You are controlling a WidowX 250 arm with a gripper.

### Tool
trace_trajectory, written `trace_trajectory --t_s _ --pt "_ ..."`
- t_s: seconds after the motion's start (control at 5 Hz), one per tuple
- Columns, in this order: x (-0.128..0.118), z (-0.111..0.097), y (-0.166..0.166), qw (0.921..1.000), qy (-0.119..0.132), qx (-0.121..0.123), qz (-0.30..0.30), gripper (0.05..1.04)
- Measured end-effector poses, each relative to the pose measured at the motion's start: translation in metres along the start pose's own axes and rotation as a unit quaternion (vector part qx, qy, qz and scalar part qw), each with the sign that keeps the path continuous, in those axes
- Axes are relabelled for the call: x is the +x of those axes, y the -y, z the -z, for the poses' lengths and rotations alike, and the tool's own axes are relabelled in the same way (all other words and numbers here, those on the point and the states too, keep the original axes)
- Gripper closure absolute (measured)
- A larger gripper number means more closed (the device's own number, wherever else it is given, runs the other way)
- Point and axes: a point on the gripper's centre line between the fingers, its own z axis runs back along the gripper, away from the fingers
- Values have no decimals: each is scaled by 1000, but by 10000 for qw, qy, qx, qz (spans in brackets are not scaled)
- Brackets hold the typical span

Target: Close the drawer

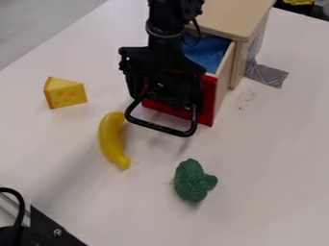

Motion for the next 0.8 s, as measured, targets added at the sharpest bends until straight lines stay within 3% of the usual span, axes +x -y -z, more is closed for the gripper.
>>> trace_trajectory --t_s 0.8 --pt "36 18 5 9999 -26 158 22 85"
